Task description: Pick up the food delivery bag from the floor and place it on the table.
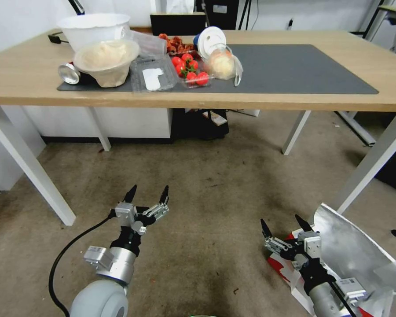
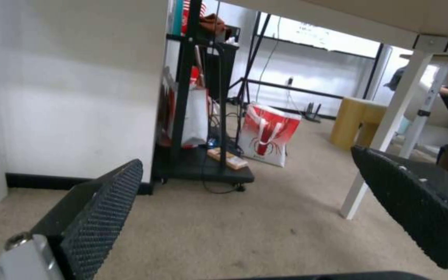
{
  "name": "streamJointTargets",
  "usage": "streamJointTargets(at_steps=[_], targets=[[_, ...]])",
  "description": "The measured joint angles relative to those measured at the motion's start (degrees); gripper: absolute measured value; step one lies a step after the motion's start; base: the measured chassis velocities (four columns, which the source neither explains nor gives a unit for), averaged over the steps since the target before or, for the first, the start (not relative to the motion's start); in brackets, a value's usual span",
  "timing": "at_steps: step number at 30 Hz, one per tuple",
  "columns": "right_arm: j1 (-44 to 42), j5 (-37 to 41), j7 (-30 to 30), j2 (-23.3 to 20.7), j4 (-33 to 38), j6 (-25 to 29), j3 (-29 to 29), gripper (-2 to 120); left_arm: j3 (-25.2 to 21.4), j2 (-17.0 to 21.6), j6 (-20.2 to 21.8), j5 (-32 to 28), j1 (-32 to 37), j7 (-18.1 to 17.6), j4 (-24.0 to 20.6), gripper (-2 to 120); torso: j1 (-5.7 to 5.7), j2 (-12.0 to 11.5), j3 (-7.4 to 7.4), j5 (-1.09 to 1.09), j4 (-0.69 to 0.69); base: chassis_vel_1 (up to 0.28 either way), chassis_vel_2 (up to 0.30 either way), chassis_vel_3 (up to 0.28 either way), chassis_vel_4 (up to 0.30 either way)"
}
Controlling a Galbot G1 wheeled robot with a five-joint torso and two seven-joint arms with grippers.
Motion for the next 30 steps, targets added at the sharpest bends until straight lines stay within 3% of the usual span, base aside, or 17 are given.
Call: streamJointTargets(at_steps=[14, 30], targets=[[2.3, -0.5, -0.1, -0.2, -2.4, 1.3, 0.7, 100, 1.0, 0.2, -1.8, 0.2, -0.9, -0.1, 2.6, 100, -0.19, -3.2, -2.91, 0.0, 0.0, 0.0, 0.0, 0.0, 0.0], [4.7, 1.8, 0.5, -2.2, -3.1, 1.9, 4.1, 100, 1.2, 0.1, -3.5, 0.2, -2.6, -0.2, 4.9, 100, -0.43, -3.9, -2.91, 0.01, 0.0, 0.0, 0.0, 0.0, 0.0]])
